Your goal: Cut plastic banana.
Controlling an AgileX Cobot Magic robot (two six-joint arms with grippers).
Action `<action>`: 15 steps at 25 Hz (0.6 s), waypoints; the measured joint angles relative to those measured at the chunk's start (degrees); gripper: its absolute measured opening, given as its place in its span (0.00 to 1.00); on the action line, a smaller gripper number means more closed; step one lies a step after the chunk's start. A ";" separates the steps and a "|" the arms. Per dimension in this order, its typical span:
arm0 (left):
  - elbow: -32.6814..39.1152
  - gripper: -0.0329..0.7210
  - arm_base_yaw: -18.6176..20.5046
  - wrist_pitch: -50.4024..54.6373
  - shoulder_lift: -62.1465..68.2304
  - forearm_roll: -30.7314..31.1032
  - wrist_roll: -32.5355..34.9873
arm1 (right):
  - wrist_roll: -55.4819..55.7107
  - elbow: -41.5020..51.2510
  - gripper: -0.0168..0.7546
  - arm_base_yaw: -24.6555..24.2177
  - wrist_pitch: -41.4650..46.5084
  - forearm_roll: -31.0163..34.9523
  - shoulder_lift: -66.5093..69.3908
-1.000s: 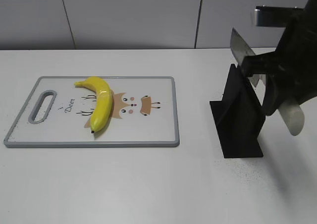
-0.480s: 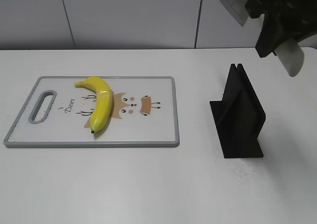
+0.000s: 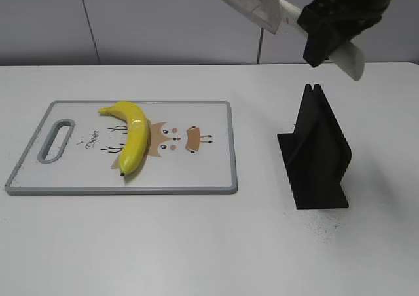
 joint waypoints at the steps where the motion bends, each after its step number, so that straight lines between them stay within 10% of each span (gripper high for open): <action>1: -0.54 0.74 0.00 -1.04 2.18 0.00 0.26 | -1.15 -1.74 0.23 0.00 0.00 0.00 1.57; 15: -17.67 0.74 0.00 -12.05 32.73 -0.64 13.45 | -27.25 -17.77 0.23 3.09 0.03 0.91 15.12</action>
